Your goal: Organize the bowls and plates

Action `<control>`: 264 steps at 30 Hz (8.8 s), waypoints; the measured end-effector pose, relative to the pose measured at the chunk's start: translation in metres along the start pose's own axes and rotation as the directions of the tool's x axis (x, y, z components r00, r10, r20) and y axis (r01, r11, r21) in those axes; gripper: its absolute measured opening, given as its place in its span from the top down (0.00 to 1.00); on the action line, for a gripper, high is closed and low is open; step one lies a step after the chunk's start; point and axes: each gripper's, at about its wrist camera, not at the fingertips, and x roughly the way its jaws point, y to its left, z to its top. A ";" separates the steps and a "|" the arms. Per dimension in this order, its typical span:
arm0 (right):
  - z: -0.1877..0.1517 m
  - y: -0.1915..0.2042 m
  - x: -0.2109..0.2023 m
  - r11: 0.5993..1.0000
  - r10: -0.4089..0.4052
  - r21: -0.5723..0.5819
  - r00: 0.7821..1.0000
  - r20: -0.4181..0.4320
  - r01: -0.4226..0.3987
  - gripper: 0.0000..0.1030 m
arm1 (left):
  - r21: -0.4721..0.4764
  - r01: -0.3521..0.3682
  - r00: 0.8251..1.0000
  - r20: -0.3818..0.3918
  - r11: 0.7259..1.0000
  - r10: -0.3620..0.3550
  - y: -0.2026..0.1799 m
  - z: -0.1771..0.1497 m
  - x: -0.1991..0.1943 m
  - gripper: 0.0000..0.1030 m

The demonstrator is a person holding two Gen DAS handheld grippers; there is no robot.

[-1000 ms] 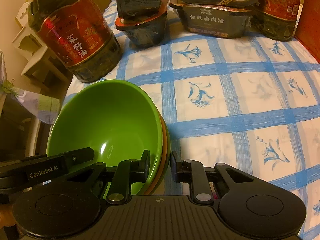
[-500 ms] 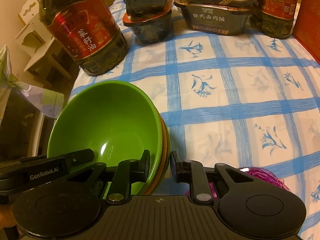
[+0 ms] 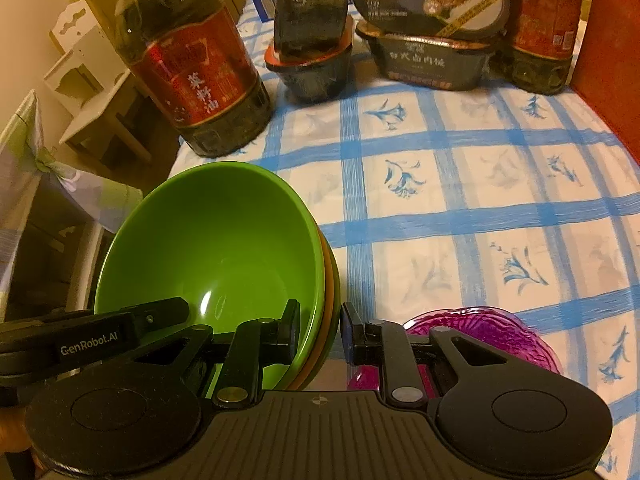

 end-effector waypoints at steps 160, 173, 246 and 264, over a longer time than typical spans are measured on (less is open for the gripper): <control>-0.143 -0.146 -0.144 0.966 -0.007 0.255 0.982 0.187 -0.041 0.36 | 0.085 0.037 0.965 0.257 0.996 -0.057 -0.094 -0.154 -0.061 0.05; -0.223 -0.123 -0.146 0.989 -0.054 0.149 0.975 0.217 0.022 0.36 | 0.134 0.017 0.966 0.255 0.991 -0.051 -0.090 -0.239 -0.070 0.04; -0.308 -0.085 -0.153 0.987 -0.140 -0.052 0.967 0.211 0.154 0.36 | 0.154 -0.116 0.973 0.216 0.981 0.081 -0.094 -0.333 -0.072 0.04; -0.309 -0.084 -0.153 0.986 -0.141 -0.054 0.967 0.212 0.156 0.36 | 0.154 -0.117 0.972 0.222 0.981 0.081 -0.096 -0.333 -0.073 0.04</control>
